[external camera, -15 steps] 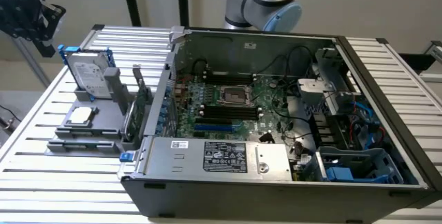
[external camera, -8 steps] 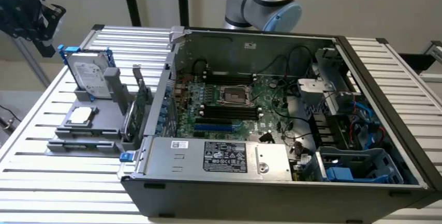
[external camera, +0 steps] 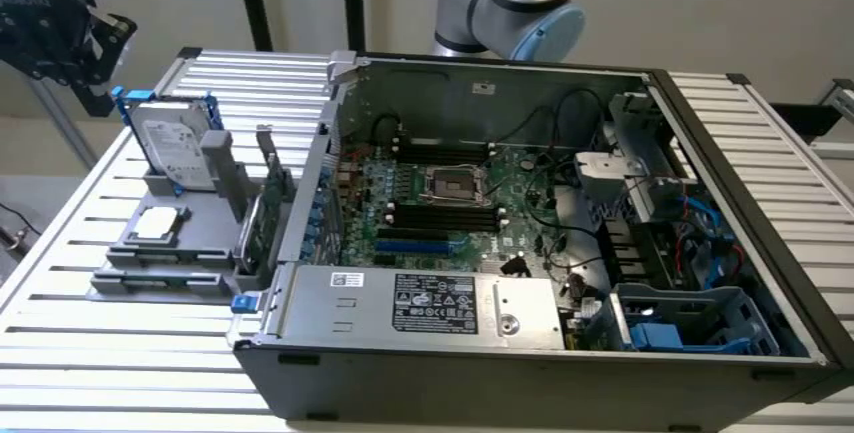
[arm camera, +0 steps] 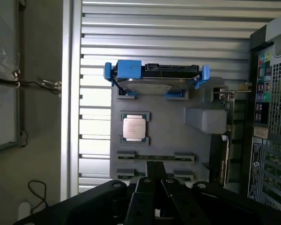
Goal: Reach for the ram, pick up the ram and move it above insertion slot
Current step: 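Reach for the ram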
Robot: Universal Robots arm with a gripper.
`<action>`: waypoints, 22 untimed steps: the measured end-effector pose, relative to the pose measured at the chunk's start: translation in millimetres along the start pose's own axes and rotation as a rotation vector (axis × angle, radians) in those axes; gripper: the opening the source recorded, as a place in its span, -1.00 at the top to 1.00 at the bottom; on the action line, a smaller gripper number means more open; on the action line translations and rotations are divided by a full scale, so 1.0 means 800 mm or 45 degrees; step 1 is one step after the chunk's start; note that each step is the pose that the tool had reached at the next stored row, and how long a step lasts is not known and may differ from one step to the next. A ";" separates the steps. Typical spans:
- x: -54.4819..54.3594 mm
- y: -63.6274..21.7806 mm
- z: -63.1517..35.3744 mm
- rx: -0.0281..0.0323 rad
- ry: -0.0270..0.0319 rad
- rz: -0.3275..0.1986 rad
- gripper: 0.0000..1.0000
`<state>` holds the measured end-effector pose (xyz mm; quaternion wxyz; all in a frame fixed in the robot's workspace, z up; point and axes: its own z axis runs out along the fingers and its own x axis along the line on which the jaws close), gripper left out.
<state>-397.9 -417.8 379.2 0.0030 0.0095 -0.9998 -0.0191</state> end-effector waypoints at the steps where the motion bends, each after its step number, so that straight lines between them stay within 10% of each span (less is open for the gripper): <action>1: -0.002 -0.003 0.000 0.0001 0.0008 0.000 0.79; 22: -0.030 -0.066 0.010 0.0003 0.0025 -0.023 0.79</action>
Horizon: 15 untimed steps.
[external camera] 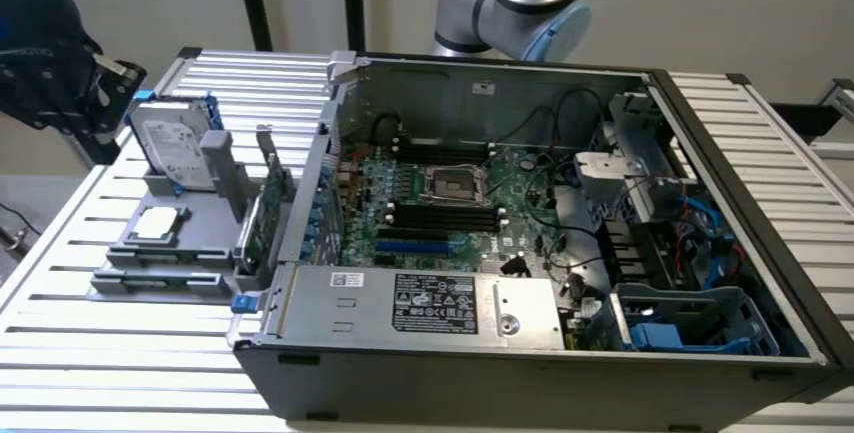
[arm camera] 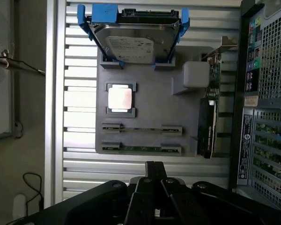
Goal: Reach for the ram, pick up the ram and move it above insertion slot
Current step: 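Reach for the ram, then pick up the ram and move it above insertion slot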
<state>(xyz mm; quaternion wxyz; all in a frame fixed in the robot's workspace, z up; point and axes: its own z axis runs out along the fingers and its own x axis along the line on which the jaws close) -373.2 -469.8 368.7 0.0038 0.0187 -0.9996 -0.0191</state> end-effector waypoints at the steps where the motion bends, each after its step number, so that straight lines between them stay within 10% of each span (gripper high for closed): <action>1: 0.000 0.000 0.000 0.0001 0.0008 -0.023 0.79; 15: 0.000 0.000 0.003 0.0022 0.0131 -0.347 0.79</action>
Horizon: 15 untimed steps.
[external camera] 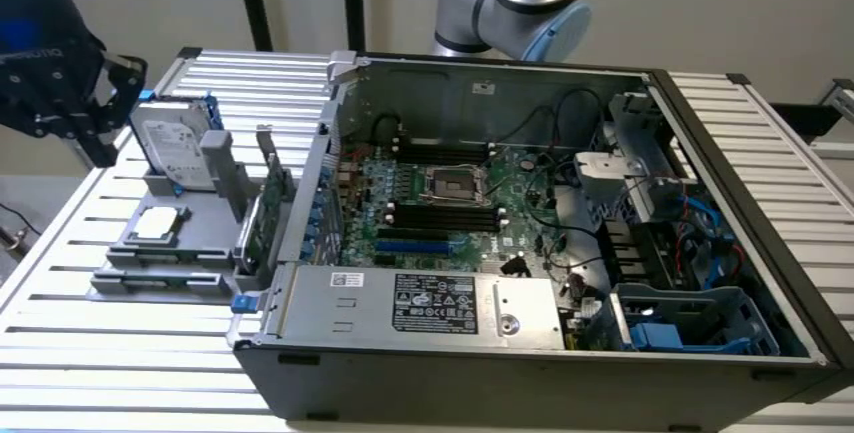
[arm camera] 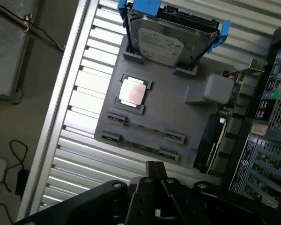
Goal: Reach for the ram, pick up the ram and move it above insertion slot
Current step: 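Pick up the ram and move it above insertion slot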
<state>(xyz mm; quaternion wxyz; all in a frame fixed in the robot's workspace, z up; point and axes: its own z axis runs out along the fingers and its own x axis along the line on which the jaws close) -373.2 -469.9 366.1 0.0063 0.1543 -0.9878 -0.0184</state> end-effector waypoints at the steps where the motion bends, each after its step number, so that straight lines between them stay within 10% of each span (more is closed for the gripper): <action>1: 0.000 0.000 0.000 0.0001 0.0008 -0.024 0.79; 15: 0.000 0.000 0.002 0.0023 0.0133 -0.348 0.79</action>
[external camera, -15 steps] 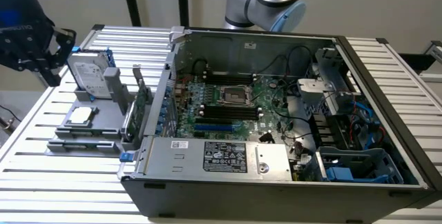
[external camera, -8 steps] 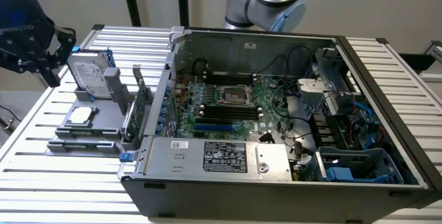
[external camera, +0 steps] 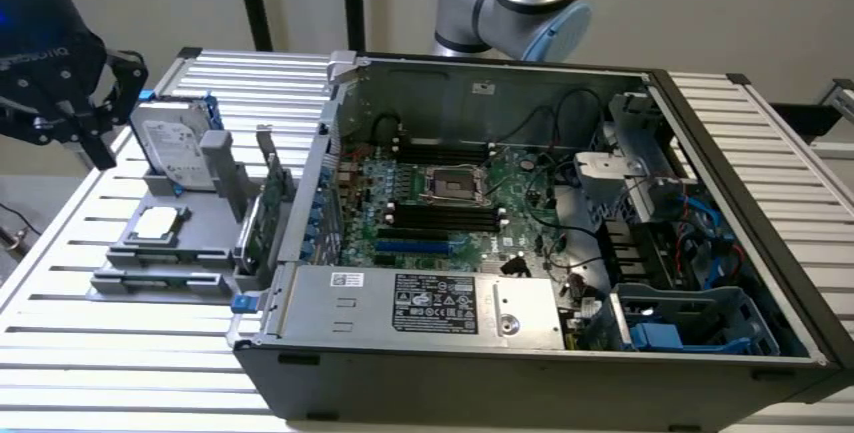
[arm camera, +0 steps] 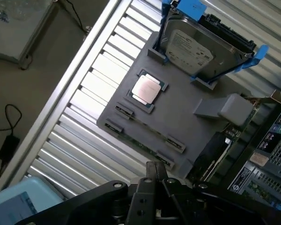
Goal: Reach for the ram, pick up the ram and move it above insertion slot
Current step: 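Pick up the ram and move it above insertion slot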
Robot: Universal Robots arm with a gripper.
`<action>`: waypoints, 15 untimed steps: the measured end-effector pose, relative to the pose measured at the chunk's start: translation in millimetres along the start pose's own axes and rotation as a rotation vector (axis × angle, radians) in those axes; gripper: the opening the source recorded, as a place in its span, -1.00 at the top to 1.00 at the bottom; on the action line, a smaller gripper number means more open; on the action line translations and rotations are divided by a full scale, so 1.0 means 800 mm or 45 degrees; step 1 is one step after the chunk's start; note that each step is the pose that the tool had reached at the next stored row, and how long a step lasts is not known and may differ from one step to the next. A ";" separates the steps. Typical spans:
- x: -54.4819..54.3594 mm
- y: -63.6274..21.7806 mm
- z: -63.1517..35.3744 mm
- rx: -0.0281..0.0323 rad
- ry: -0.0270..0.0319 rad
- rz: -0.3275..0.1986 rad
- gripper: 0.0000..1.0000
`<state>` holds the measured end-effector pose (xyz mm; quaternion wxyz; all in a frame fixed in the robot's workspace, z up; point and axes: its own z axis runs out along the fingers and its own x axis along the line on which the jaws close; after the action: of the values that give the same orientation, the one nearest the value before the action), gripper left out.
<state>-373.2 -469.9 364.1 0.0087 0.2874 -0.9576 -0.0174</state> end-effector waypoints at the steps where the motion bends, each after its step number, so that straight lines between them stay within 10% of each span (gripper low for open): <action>1: 0.000 0.000 0.000 0.0002 0.0009 -0.023 0.79; 15: 0.000 0.000 0.002 0.0024 0.0133 -0.347 0.79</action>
<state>-373.1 -469.9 362.2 0.0110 0.4150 -0.9096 -0.0161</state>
